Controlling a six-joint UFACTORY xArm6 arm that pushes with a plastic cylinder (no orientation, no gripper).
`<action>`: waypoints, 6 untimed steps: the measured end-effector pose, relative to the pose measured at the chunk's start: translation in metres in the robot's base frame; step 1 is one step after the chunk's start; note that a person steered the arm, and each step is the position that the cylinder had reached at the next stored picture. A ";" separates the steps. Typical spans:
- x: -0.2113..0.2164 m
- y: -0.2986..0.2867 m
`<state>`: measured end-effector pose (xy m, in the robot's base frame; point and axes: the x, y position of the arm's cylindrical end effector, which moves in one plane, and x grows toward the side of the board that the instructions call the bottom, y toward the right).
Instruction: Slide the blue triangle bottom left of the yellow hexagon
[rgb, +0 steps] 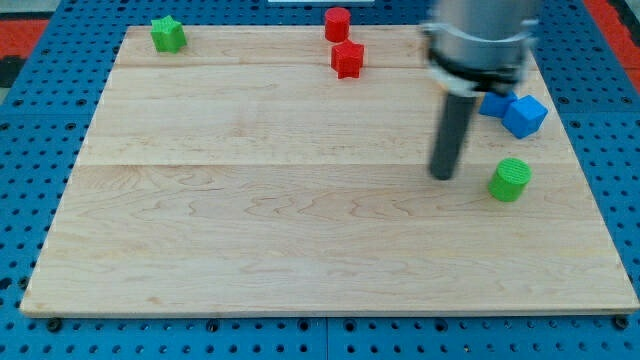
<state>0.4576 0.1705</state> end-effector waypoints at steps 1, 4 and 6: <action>-0.008 0.098; -0.110 0.097; -0.099 -0.005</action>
